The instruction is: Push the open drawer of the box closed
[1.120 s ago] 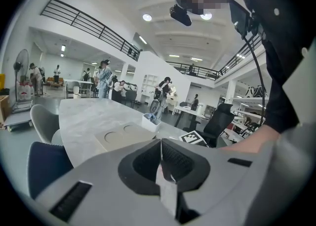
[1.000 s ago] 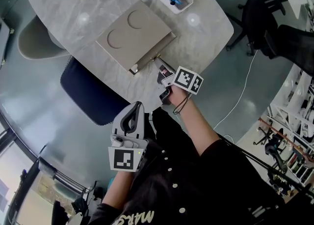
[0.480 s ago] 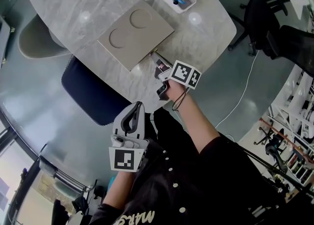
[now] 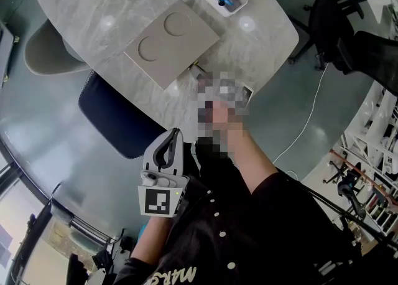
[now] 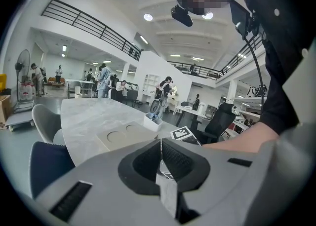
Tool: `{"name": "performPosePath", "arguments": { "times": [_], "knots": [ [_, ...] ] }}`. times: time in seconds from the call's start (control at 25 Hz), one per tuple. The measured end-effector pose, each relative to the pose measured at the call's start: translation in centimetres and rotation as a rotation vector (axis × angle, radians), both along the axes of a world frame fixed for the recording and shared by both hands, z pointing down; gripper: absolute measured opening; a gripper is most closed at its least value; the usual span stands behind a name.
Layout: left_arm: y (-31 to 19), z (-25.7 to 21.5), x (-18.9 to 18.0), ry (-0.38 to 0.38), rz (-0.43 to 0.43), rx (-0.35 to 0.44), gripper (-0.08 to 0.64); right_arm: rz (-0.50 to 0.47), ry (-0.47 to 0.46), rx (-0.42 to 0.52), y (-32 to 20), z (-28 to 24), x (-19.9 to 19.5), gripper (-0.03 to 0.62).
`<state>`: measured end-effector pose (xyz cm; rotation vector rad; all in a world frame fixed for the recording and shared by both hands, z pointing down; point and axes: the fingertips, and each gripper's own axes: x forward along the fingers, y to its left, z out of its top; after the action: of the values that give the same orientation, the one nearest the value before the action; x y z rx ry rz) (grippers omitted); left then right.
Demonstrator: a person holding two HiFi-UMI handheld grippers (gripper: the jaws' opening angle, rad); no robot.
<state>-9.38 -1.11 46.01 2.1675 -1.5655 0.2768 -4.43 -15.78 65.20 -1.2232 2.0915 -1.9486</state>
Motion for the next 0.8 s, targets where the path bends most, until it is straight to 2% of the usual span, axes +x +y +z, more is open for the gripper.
{"name": "performPosePath", "arguments": {
  "times": [0.24, 0.36, 0.56, 0.8],
  "knots": [
    [-0.1, -1.2, 0.5, 0.009, 0.023, 0.053, 0.018, 0.006, 0.027, 0.016, 0.6, -1.0, 1.9, 0.032],
    [-0.3, -2.1, 0.5, 0.0, 0.027, 0.054, 0.02, -0.018, 0.047, 0.055, 0.9, -3.0, 3.1, 0.012],
    [-0.8, -3.7, 0.6, 0.009, 0.039, 0.104, 0.018, -0.084, 0.117, 0.173, 1.7, -7.4, 4.6, -0.002],
    [-2.0, -6.5, 0.6, 0.016, 0.049, 0.167, 0.018, -0.11, 0.21, 0.398, 1.8, -15.2, 6.9, -0.003]
  ]
}}
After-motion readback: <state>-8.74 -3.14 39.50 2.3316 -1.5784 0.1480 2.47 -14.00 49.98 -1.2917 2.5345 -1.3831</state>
